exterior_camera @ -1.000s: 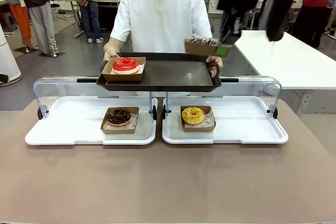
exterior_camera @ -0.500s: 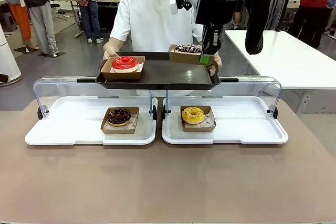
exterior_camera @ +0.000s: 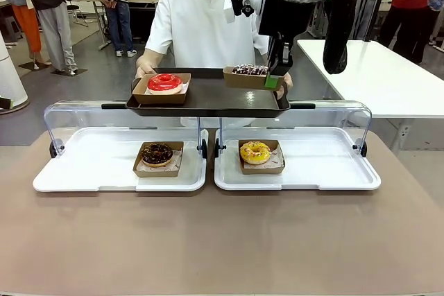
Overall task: Provide the desired donut to the person.
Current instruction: Place the picked Paper togo box onto the Handle tray extended by the person.
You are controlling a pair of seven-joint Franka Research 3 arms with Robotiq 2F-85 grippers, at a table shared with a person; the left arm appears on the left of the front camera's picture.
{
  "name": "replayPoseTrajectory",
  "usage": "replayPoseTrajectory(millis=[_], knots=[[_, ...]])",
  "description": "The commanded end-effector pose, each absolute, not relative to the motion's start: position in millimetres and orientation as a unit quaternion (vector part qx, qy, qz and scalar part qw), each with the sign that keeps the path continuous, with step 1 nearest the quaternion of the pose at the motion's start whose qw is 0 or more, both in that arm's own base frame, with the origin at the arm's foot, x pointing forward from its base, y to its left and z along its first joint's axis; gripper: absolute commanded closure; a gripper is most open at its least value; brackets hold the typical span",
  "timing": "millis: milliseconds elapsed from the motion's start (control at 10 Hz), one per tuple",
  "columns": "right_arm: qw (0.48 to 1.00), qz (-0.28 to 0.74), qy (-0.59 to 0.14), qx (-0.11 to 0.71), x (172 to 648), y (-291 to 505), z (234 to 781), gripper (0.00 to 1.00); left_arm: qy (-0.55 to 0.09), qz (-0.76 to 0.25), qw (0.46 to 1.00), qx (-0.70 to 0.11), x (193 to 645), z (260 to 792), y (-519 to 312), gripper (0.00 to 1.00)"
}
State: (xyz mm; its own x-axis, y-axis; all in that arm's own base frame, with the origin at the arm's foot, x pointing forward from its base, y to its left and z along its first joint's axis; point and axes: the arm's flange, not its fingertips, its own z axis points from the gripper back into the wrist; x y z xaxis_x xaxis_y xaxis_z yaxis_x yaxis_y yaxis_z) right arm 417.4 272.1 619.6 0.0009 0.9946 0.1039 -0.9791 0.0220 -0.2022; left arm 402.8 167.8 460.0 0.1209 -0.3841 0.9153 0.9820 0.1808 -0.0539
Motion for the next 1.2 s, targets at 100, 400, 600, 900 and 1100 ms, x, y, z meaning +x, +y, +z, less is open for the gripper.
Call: replayPoseTrajectory(millis=[100,400,600,900,1100], knots=[[0.713,0.692,-0.108,-0.023,422.0,261.2,613.5,0.98,-0.412,-0.521,0.651,-0.367,402.5,461.4,168.9,0.0],[0.722,0.685,-0.102,-0.015,440.6,258.9,597.3,0.98,-0.412,-0.521,0.651,-0.367,402.5,461.4,168.9,0.0],[0.725,0.682,-0.096,-0.01,452.1,258.0,585.8,0.98,-0.412,-0.521,0.651,-0.367,402.5,461.4,168.9,0.0],[0.726,0.682,-0.09,-0.002,462.3,260.8,572.0,0.98,-0.412,-0.521,0.651,-0.367,402.5,461.4,168.9,0.0],[0.722,0.685,-0.095,0.003,464.9,261.9,567.8,0.98,-0.412,-0.521,0.651,-0.367,402.5,461.4,168.9,0.0]])
